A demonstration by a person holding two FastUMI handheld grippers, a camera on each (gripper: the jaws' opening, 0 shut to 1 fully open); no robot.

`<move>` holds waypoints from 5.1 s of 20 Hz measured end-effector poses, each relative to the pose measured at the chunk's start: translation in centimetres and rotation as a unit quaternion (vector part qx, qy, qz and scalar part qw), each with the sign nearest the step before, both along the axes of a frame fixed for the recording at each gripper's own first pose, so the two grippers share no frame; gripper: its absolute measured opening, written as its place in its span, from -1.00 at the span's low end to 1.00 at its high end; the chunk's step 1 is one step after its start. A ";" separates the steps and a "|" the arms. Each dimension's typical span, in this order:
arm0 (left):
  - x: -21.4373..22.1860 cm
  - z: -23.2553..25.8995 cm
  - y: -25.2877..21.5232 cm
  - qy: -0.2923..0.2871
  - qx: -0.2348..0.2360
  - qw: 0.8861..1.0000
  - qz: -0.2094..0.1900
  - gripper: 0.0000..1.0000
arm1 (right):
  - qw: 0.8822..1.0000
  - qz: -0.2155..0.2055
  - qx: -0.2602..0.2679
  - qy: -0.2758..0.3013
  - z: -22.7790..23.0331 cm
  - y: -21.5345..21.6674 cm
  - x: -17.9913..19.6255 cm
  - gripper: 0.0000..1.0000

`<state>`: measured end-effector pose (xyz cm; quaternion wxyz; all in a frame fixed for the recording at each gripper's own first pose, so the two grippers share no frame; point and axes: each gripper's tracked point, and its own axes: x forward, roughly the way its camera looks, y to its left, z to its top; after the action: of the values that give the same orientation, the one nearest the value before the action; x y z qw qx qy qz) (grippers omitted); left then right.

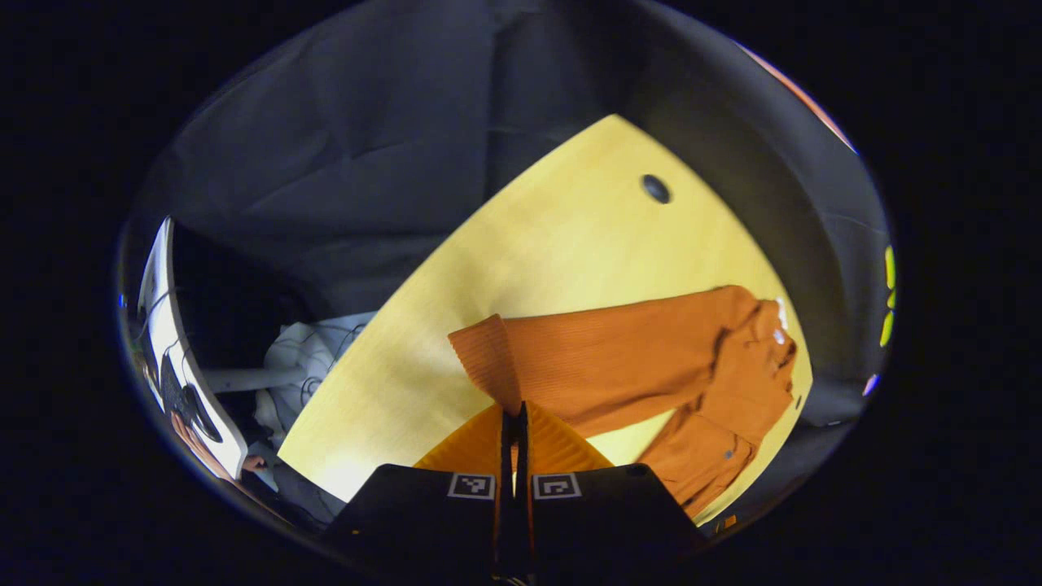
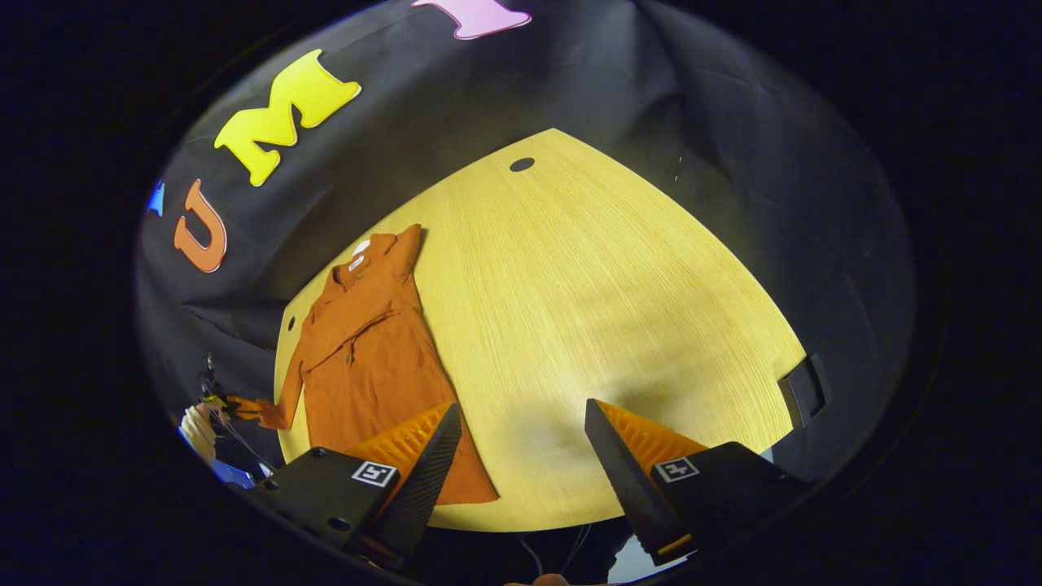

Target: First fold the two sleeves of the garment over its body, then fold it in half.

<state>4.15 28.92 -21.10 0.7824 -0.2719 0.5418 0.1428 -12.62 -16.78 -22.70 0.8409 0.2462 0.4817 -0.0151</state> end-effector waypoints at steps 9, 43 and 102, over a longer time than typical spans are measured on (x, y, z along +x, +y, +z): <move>9.5 8.7 -20.1 -0.061 0.029 0.985 -0.161 -0.94 | 0.999 0.036 0.023 -0.001 -1.7 -3.4 2.8 0.89; 1.3 -0.1 -35.6 -0.087 0.030 0.951 -0.294 0.99 | 0.987 0.148 0.025 0.067 -6.9 2.9 -2.1 0.96; -5.6 15.5 -26.3 -0.121 -0.028 0.916 -0.381 -0.94 | 0.925 0.245 0.289 0.031 6.1 17.2 1.7 -0.89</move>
<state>-1.50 2.60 -5.62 0.8294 -0.0821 0.5090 -0.2154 -10.90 0.43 -16.62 0.6955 0.3524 0.5362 0.3233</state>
